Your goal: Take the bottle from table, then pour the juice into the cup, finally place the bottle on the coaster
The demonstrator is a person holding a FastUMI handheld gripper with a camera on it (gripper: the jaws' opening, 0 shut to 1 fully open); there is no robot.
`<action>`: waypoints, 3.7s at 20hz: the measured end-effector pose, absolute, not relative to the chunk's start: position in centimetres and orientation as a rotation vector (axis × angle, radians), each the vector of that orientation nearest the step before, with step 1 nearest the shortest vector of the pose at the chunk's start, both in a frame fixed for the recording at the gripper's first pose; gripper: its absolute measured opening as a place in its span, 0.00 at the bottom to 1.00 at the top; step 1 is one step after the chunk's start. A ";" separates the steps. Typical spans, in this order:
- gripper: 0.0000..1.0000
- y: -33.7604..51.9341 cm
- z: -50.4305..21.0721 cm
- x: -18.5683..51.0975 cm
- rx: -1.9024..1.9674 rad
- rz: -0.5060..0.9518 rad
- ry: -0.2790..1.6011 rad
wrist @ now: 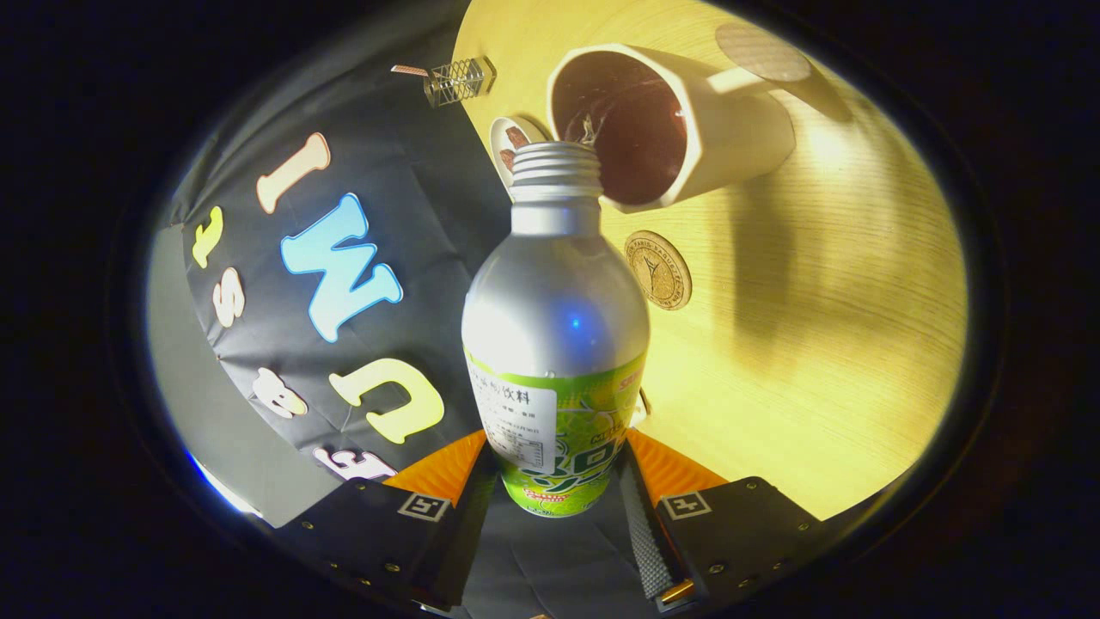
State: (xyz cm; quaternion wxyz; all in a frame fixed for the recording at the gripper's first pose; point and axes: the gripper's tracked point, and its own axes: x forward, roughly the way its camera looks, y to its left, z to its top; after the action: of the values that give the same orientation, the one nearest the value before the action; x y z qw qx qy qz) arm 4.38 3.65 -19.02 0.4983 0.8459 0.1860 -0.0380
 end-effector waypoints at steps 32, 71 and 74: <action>0.74 4.1 -17.9 4.9 2.198 -0.037 0.445; 0.74 6.4 -30.7 3.7 0.990 -0.242 0.585; 0.74 5.8 -30.7 4.2 0.887 -0.254 0.568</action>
State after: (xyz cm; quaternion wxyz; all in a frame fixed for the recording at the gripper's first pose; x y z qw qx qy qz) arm 4.18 5.78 -30.68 0.8568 0.4219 0.2705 -0.1209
